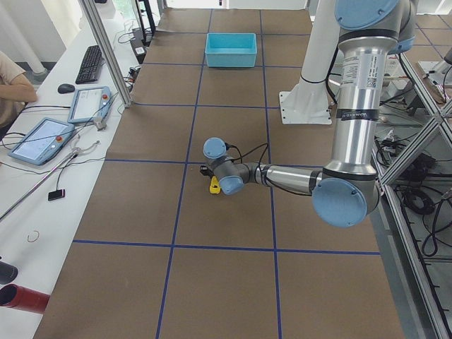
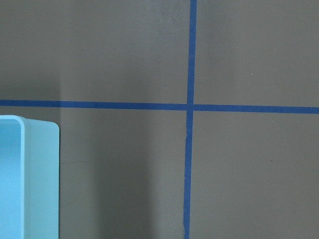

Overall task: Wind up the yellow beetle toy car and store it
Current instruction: 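Keep dragging the car backward with the left gripper to wind it, then open the left gripper to release the car and withdraw the left arm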

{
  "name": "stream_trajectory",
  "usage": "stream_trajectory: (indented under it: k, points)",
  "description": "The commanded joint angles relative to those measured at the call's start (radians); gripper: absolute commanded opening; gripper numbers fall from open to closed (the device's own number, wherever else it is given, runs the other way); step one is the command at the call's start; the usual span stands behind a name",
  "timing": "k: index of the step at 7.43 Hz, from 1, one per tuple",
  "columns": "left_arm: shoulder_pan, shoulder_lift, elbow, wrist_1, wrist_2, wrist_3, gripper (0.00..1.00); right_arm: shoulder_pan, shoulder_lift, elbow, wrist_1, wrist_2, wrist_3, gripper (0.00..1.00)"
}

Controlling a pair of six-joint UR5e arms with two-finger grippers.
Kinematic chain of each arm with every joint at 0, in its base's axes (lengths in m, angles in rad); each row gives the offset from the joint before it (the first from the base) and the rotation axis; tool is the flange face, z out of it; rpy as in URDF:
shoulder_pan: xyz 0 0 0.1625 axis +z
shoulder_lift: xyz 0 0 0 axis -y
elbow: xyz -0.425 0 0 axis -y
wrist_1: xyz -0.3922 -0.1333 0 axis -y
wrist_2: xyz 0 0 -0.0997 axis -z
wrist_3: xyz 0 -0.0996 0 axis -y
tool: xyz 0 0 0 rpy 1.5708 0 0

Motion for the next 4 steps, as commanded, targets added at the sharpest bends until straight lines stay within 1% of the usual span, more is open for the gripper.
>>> stream_trajectory:
  k: [1,2,4]
  points:
    - [0.0,0.0,-0.004,0.0,0.0,-0.001,1.0,0.0,0.0,-0.001,0.0,-0.002,0.0,1.0]
    - [-0.017,0.0,-0.01,0.005,0.0,-0.003,1.0,0.0,0.0,-0.001,0.0,0.0,0.0,1.0]
    - [-0.089,0.0,-0.006,0.024,-0.046,-0.005,1.0,0.0,0.0,-0.001,0.0,0.0,0.0,1.0]
